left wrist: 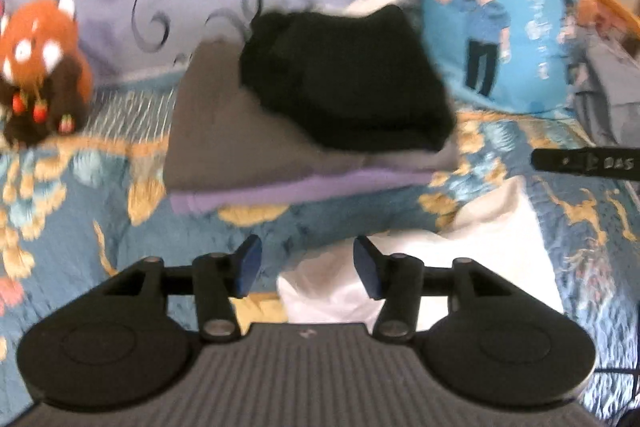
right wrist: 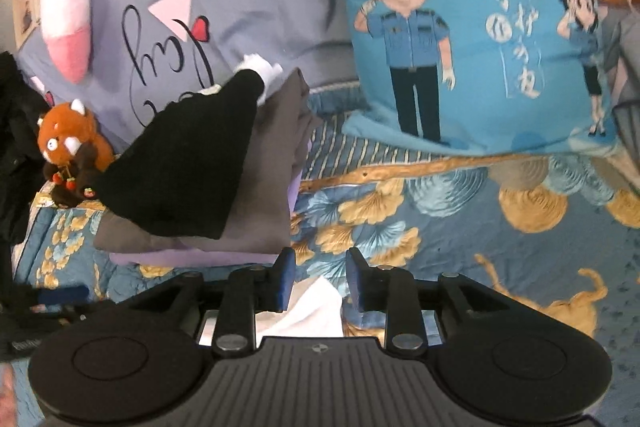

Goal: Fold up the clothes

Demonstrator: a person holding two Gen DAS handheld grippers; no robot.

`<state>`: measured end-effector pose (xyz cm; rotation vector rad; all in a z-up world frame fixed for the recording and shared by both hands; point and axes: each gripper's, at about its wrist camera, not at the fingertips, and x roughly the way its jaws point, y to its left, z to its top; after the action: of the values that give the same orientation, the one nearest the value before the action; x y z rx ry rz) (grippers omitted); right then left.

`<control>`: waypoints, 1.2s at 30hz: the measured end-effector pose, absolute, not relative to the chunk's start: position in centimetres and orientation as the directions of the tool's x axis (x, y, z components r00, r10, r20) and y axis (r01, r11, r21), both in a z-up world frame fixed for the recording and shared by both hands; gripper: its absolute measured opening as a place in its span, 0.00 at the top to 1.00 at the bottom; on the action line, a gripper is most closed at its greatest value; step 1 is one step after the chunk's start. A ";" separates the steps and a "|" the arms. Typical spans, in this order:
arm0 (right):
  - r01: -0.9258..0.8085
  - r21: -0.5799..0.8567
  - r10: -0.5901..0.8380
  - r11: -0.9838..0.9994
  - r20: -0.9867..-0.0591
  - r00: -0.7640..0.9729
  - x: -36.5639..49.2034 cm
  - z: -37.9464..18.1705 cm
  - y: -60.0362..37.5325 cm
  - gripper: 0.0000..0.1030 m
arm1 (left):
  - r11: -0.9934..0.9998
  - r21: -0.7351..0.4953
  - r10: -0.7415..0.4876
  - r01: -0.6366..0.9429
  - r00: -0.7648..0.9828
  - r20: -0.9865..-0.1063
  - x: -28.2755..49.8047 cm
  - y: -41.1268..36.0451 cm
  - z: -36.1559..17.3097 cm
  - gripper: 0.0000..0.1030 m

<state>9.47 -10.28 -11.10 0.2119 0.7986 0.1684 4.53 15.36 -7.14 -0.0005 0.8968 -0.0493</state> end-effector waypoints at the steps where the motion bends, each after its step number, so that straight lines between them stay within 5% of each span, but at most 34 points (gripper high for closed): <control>1: -0.078 0.245 0.229 0.967 -0.688 0.689 9.0 -10.8 -10.3 0.72 | 0.998 -0.018 -0.050 0.057 0.633 -0.773 4.1 15.0 -6.5 0.46; 11: -0.203 0.113 0.223 0.973 -0.695 0.683 1.2 -9.7 -9.3 0.70 | 0.971 0.014 -0.149 0.240 0.645 -0.749 -2.4 10.3 -3.8 0.31; 20: -0.314 0.057 0.262 0.948 -0.703 0.661 -4.4 -10.8 -7.2 0.53 | 0.953 0.015 -0.175 0.303 0.589 -0.789 -6.9 7.9 -6.2 0.12; 36: -0.359 0.015 0.232 0.933 -0.787 0.571 -6.0 -18.4 -6.1 0.52 | 0.966 0.018 -0.090 0.257 0.404 -0.910 -7.7 9.9 -16.8 0.11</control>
<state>-5.97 -6.07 -18.39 -0.1530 0.8985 0.3482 -7.70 9.85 -16.83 0.1643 1.1353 -0.2202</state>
